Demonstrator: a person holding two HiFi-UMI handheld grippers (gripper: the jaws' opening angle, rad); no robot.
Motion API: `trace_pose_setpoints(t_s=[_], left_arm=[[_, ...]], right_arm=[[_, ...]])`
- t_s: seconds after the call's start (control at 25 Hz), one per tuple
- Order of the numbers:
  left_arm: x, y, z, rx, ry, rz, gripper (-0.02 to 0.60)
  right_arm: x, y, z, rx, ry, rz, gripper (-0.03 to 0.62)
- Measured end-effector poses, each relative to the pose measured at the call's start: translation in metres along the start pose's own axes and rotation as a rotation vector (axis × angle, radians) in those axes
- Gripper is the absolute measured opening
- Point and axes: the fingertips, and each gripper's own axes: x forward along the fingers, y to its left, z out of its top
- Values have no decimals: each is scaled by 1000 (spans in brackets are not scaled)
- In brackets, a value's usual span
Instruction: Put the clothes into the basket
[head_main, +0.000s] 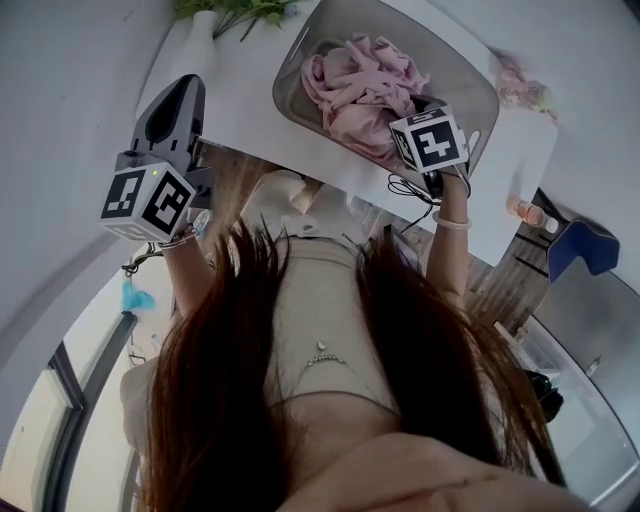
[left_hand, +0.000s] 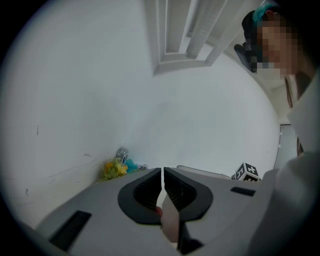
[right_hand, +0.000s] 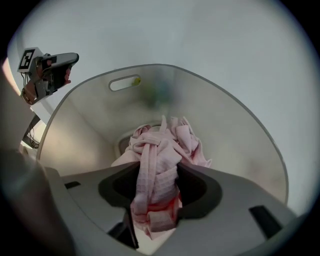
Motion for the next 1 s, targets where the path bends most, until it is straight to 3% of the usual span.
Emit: trace_pose_setpoints(t_s=[0.48, 0.76, 1.0], left_arm=[[26, -13, 4, 44, 37, -179, 11], [28, -35, -1, 60, 58, -235, 9], [19, -66, -7, 81, 69, -273, 9]], right_arm=[[-46, -3, -2, 78, -32, -145, 227], [-61, 2, -9, 103, -74, -168, 227], [-98, -5, -10, 133, -218, -272, 202]])
